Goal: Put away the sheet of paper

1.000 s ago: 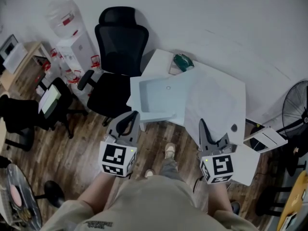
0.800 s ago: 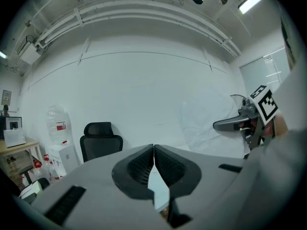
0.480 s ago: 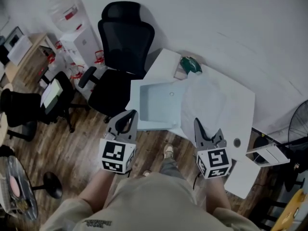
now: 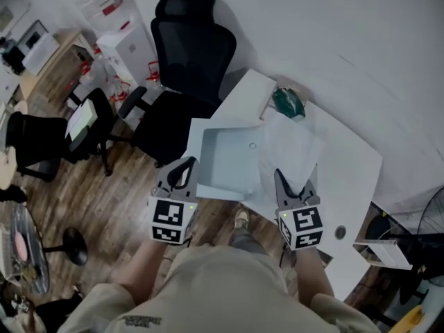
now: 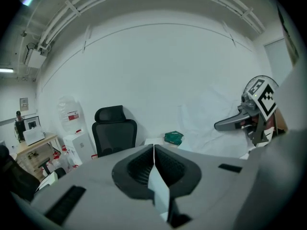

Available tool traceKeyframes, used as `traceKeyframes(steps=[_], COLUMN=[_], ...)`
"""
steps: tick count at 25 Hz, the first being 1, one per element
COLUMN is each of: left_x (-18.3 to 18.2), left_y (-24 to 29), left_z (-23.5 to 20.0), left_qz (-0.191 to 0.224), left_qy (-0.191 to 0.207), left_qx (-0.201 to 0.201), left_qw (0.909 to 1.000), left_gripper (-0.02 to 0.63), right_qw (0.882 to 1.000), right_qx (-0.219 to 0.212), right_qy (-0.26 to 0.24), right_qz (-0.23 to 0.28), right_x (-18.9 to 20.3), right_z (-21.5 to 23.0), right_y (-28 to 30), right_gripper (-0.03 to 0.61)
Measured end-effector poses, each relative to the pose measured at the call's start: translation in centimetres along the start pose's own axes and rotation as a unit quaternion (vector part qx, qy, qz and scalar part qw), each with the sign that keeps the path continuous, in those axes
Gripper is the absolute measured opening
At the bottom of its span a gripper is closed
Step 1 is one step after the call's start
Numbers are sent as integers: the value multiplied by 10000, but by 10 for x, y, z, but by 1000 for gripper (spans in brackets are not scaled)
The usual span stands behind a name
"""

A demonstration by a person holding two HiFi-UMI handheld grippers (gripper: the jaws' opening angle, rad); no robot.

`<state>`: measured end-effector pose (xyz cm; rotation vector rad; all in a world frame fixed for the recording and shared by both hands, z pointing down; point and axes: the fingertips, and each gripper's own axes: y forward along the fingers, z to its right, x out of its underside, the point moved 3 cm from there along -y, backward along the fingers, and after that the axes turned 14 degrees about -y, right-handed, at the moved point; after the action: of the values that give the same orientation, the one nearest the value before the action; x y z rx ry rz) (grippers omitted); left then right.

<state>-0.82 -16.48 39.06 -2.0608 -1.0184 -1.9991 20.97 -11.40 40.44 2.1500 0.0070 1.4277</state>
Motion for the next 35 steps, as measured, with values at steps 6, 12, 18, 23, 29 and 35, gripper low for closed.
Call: traceKeyframes(steps=[6,12,18,23,29,35], left_x=[15,34,53,72,95,116], left_y=[36,67,87,97,105,122], left_z=[-6,-12,-21,-35,-55,-75], left_qz=[-267,-393,-707,-979,-1314,-1619], left_qy=[-179,-267,-294,-392,-496,-426], left_qx=[-390,-638,-843,-938,-931,-797], left_qw=[9987,9968,9935,9900,9857,9827], left_gripper=[23,23,23,23,23,23], right_qw=[9988,9965,9920,9854,9798,9768], right_qx=[-468,-772,-1110,-1469,-1562,-1419], right_qy=[34,68,271,635,908,919], right_qz=[-106,-310,-539,-589,-856,-1313], right_x=[23,56,84,86,96,122], right_z=[21,35,34,23,14,8], right_y=[43,80,107,124,146,164], right_gripper=[25,25,25,25,25,25])
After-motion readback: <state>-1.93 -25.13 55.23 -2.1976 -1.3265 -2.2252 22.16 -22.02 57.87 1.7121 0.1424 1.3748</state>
